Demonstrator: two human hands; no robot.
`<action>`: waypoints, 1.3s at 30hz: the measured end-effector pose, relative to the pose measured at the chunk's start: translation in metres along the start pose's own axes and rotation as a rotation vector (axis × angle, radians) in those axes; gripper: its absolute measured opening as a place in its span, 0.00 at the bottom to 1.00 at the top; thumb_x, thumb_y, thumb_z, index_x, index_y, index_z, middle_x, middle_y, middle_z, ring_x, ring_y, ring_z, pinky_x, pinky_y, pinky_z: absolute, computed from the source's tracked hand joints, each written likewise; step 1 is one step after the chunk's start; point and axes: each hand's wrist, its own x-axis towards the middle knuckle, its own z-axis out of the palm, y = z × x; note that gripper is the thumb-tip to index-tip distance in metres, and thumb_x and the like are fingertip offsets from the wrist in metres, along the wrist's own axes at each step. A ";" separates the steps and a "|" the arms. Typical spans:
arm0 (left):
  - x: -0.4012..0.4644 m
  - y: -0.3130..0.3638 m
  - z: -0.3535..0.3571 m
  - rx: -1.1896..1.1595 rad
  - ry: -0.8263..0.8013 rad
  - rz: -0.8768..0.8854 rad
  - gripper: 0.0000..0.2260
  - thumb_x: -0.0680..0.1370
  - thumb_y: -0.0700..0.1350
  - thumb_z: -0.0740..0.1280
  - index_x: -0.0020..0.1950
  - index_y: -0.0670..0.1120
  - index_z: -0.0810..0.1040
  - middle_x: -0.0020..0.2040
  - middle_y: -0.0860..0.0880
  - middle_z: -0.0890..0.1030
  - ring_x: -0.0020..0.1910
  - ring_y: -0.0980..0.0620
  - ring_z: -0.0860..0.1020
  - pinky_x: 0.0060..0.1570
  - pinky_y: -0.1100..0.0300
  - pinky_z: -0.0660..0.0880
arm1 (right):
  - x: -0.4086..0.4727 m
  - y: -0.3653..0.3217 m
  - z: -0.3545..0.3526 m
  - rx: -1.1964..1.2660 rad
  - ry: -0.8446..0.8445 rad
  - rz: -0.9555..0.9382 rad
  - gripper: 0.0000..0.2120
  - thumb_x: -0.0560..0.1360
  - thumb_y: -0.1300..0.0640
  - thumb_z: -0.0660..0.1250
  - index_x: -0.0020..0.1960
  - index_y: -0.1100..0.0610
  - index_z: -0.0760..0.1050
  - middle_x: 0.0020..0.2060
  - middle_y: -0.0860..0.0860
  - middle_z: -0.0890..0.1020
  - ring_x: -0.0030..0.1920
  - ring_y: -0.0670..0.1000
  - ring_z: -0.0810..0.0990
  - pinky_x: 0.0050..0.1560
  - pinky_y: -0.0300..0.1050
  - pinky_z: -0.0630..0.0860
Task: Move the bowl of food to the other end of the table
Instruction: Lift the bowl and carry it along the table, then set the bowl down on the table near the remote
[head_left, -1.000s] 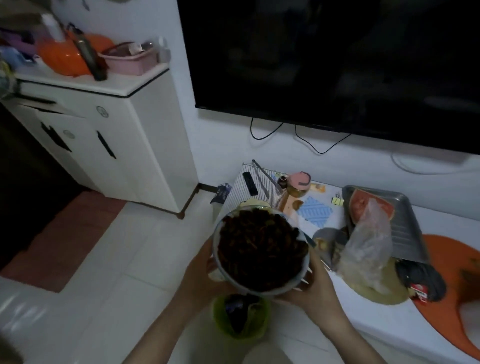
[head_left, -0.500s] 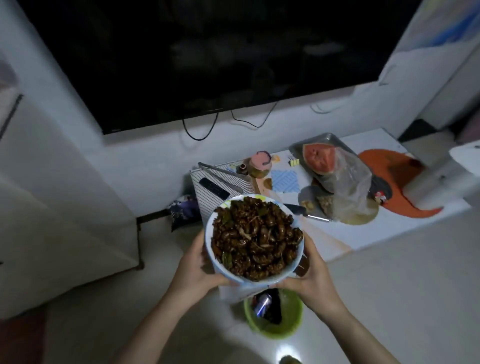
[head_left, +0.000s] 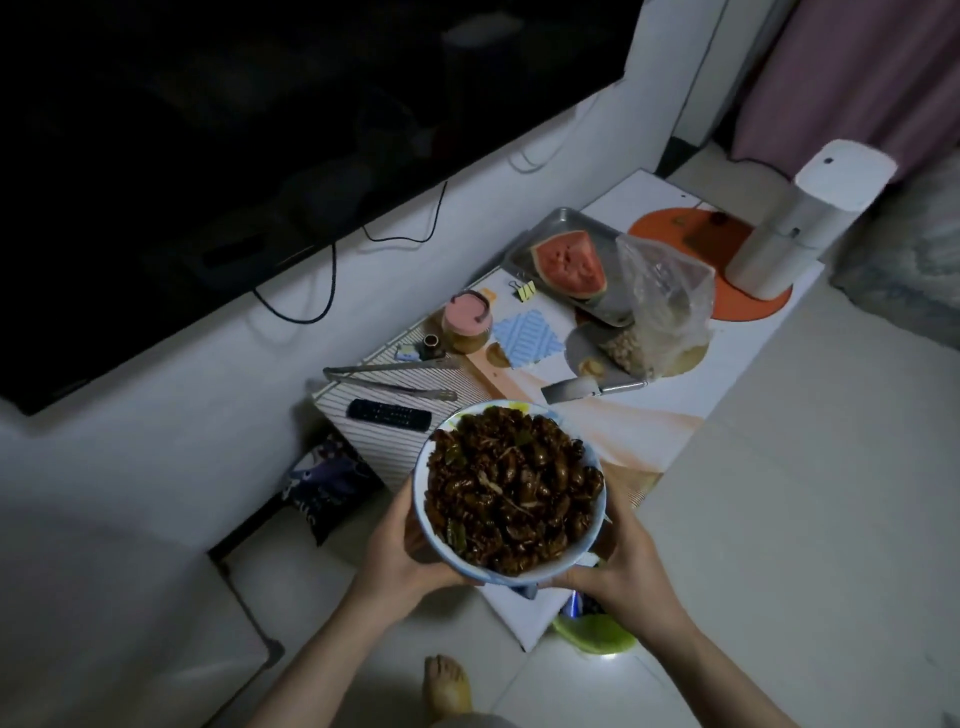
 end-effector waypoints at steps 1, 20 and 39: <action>0.010 -0.005 -0.010 0.002 -0.024 -0.004 0.45 0.57 0.32 0.81 0.65 0.60 0.66 0.63 0.58 0.75 0.58 0.69 0.76 0.46 0.74 0.76 | 0.007 0.002 0.010 -0.005 0.023 0.011 0.49 0.54 0.46 0.85 0.70 0.38 0.64 0.61 0.37 0.78 0.59 0.40 0.79 0.47 0.31 0.79; 0.223 -0.161 -0.084 0.170 -0.403 -0.103 0.44 0.52 0.59 0.81 0.60 0.78 0.61 0.58 0.74 0.74 0.58 0.69 0.75 0.57 0.58 0.76 | 0.128 0.188 0.113 -0.029 0.371 0.202 0.48 0.61 0.49 0.82 0.73 0.42 0.58 0.64 0.26 0.70 0.62 0.33 0.72 0.51 0.27 0.75; 0.275 -0.222 -0.076 0.340 -0.442 -0.031 0.51 0.56 0.55 0.80 0.73 0.67 0.55 0.69 0.61 0.70 0.68 0.56 0.70 0.64 0.44 0.74 | 0.163 0.257 0.128 -0.393 0.497 0.265 0.46 0.62 0.35 0.76 0.73 0.46 0.59 0.67 0.42 0.70 0.66 0.47 0.63 0.62 0.44 0.65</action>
